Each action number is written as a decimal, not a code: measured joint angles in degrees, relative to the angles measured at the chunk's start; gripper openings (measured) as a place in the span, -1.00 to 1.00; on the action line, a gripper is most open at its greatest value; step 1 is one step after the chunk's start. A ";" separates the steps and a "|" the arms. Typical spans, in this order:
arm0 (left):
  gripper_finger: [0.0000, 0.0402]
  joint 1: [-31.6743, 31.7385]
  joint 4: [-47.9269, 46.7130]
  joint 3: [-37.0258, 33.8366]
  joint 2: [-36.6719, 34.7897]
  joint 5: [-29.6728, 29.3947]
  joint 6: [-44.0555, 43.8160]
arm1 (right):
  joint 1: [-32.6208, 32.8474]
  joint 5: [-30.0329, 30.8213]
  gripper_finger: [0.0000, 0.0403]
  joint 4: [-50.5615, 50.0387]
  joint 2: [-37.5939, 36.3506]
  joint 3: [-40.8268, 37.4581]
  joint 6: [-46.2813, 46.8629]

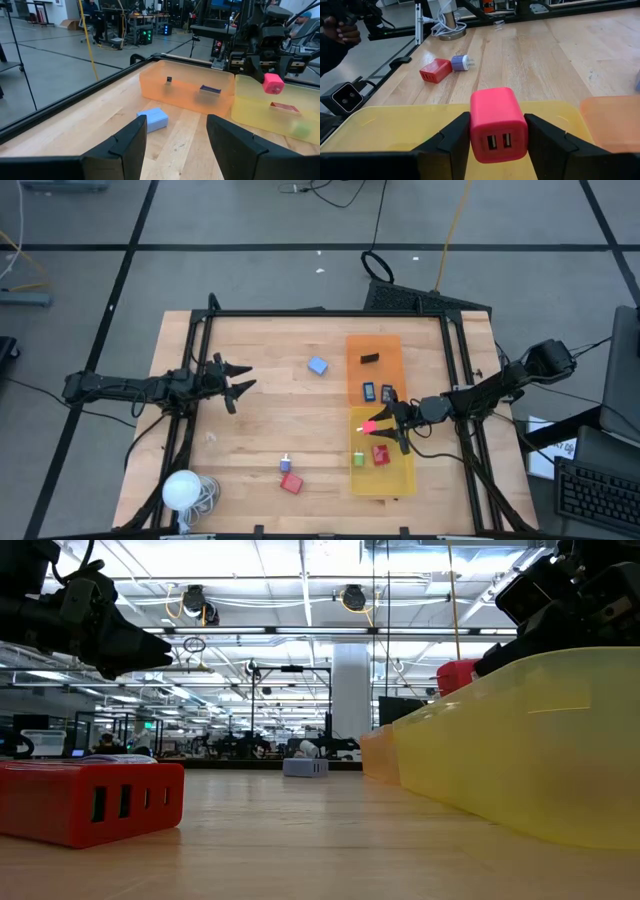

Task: Pick & Place Office items
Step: Put the pink charger adapter into the yellow bin, then put the blue charger adapter into the yellow bin

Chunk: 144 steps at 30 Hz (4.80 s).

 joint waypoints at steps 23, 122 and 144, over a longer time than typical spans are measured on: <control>0.04 0.00 0.00 0.02 0.00 0.00 -0.05 | 0.00 0.17 0.07 0.44 0.00 0.00 0.64; -0.17 9.21 -37.90 51.25 79.42 -3.17 -17.26 | -2.56 0.07 -0.01 2.14 0.00 -0.09 4.96; -0.21 2.43 -35.77 51.36 69.97 7.61 -24.44 | -2.56 0.06 -0.03 1.68 -0.02 -0.04 4.79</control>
